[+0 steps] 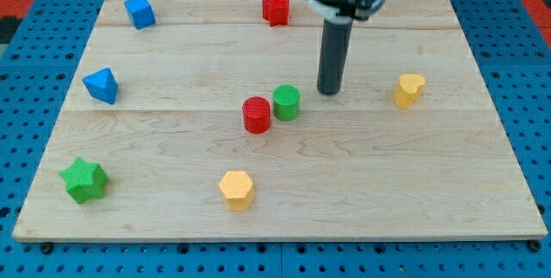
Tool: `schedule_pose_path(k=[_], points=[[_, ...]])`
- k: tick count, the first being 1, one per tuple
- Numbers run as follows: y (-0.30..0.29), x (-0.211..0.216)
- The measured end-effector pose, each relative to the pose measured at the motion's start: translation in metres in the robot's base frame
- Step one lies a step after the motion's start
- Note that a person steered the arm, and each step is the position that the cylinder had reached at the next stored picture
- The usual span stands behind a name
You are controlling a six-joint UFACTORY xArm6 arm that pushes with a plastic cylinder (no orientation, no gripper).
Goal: Push red star into red circle towards bottom
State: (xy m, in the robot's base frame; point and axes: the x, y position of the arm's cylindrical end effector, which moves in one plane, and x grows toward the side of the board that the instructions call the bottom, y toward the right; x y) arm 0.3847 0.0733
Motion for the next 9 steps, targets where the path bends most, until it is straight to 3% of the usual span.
schedule_pose_path(k=[2, 3, 5, 7, 9], points=[[0.023, -0.137], [-0.004, -0.166], [-0.089, -0.147], [-0.114, -0.117], [-0.133, -0.126]])
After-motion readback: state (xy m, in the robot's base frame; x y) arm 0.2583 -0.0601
